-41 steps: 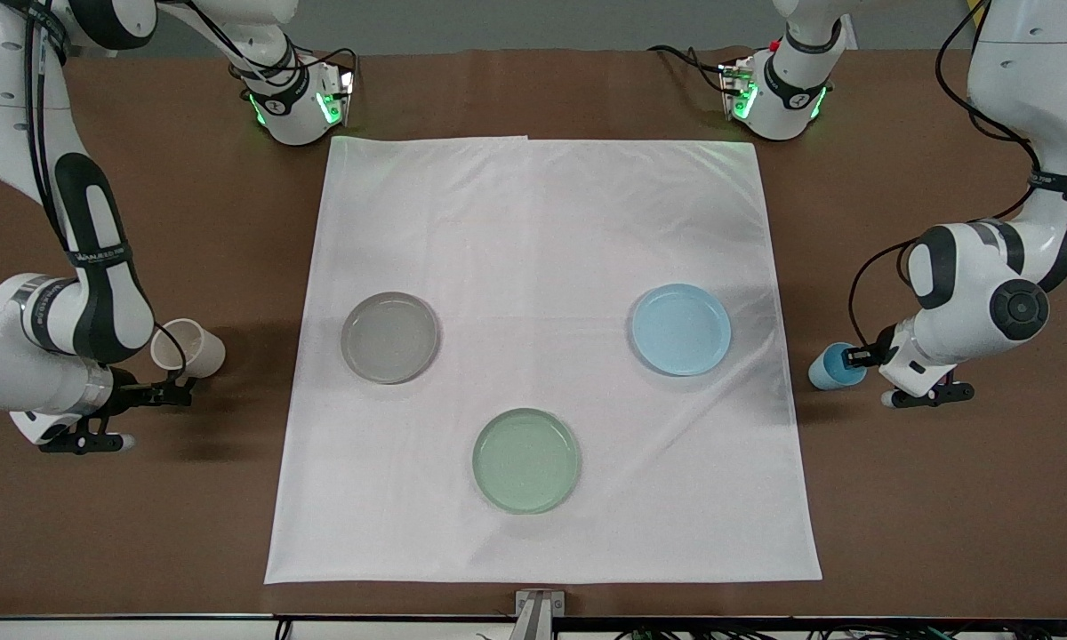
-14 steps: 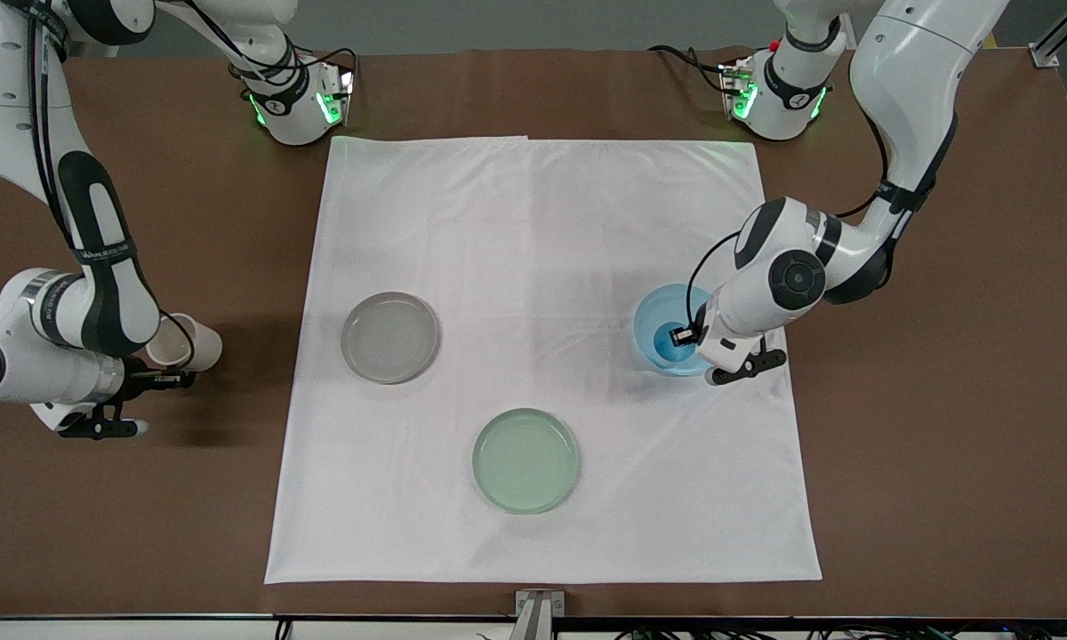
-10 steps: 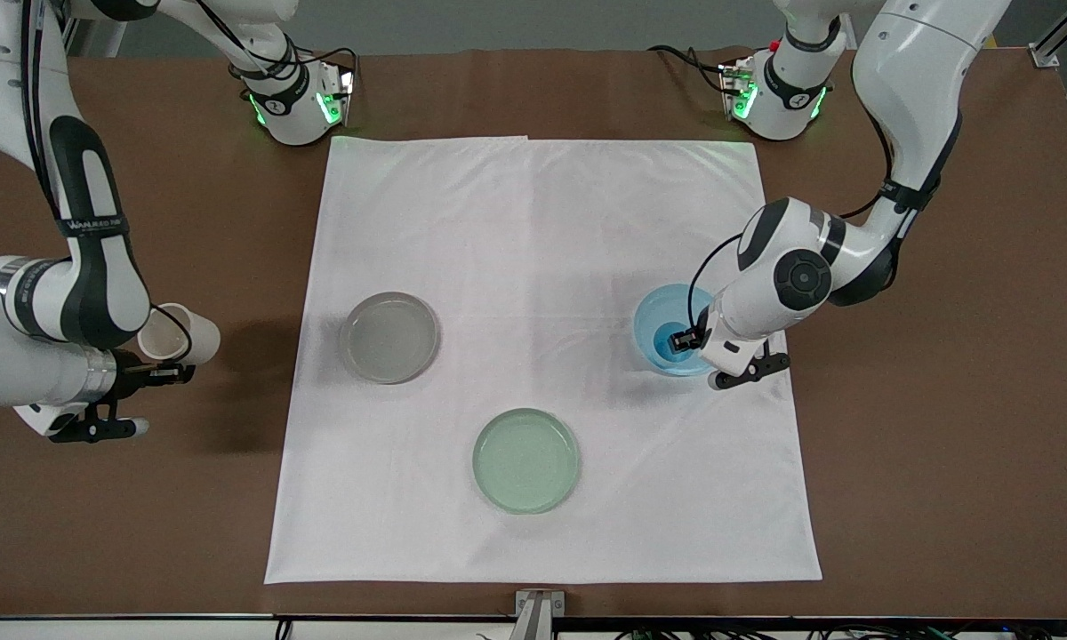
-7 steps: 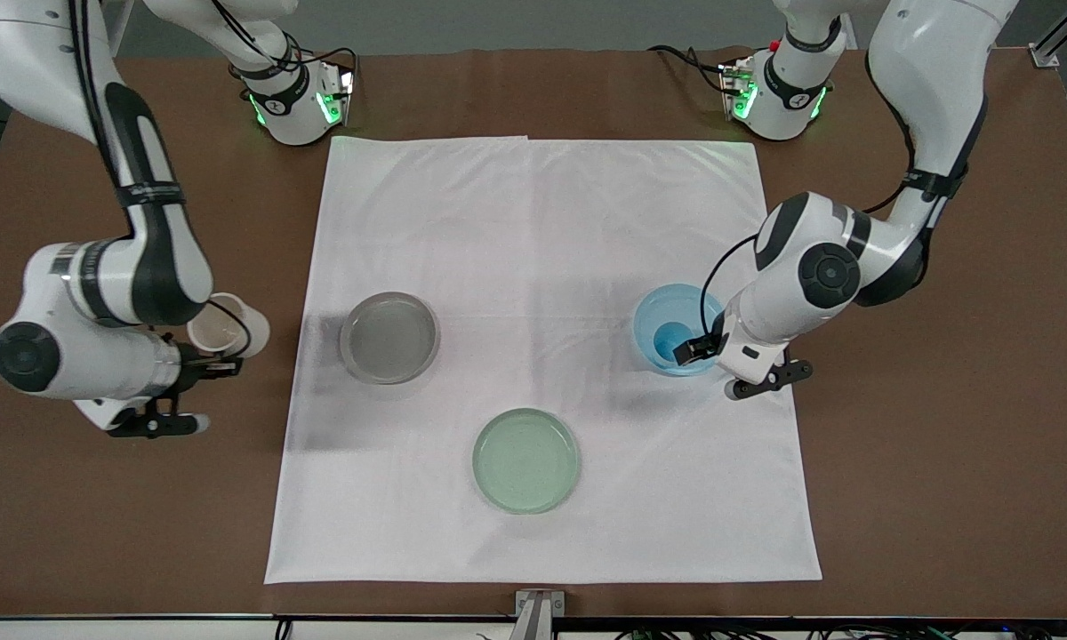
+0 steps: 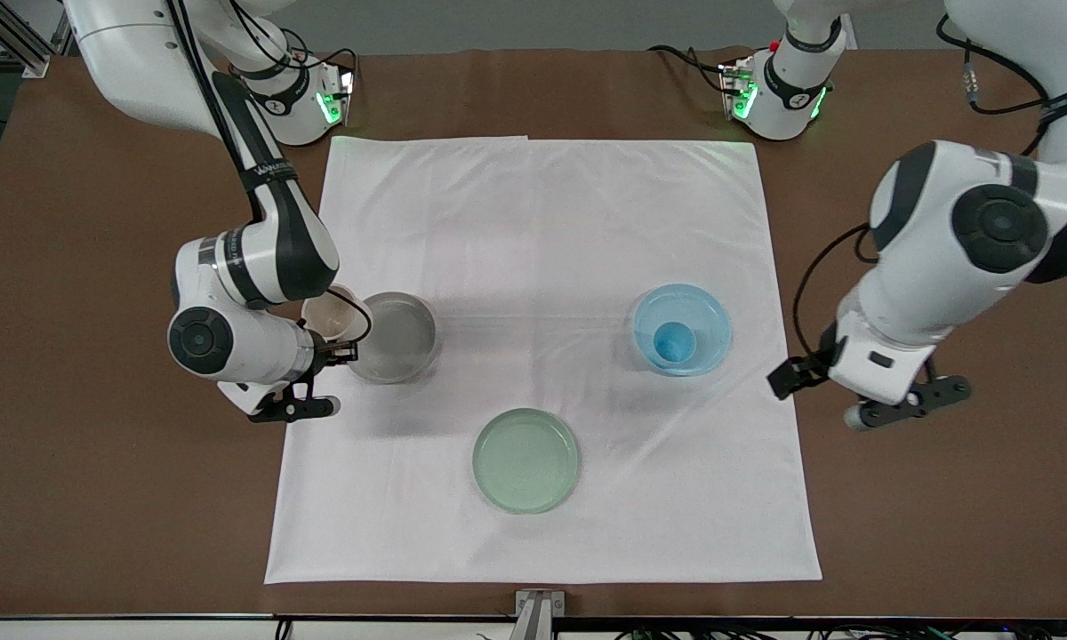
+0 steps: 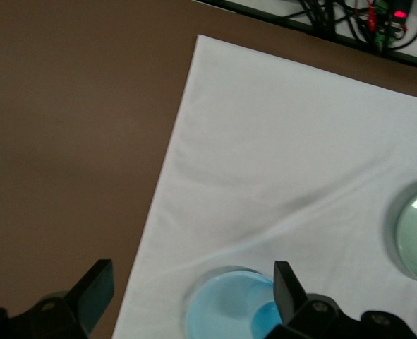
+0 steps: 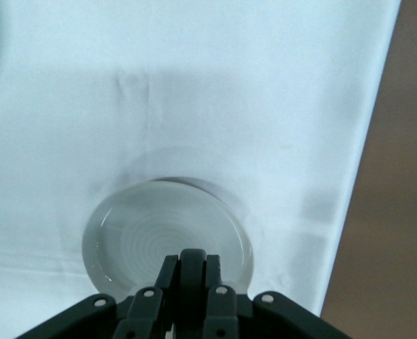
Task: Place blue cup in blue plate and white mug in gray plate
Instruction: 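Release the cup with the left gripper while the right gripper carries the mug, then lower the white mug onto the gray plate and open the right gripper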
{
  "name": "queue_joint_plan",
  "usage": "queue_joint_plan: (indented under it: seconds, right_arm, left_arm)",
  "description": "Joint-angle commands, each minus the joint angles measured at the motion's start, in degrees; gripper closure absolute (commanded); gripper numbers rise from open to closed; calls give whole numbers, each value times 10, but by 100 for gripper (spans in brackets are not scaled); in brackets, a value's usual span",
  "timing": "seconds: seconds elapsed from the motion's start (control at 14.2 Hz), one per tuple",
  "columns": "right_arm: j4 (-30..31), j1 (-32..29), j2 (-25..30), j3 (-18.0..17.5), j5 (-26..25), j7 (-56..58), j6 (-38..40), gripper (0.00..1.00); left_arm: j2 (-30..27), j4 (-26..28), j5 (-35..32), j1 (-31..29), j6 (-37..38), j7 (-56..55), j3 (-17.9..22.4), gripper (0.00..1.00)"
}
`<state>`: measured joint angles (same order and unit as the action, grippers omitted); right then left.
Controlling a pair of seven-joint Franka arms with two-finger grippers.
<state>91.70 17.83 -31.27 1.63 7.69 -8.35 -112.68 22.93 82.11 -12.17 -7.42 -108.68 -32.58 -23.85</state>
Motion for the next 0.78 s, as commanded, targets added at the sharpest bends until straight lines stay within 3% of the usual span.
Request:
queue_joint_plan:
  seconds: [0.0, 0.28, 0.49, 0.71]
  right_arm:
    - [7, 13, -23, 7, 13, -26, -40, 95]
    - [8, 29, -48, 7, 12, -56, -64, 95]
    - [21, 41, -53, 7, 12, -57, -89, 95]
    - [21, 48, -56, 7, 12, -76, -89, 93]
  left_arm:
    - [-27, -11, 0, -51, 65, 100, -5, 0]
    - [-98, -21, 1, -62, 172, 131, -3, 0]
    - [-161, -21, 14, -68, 203, 193, 7, 0]
    - [-184, -19, 30, -67, 265, 206, 9, 0]
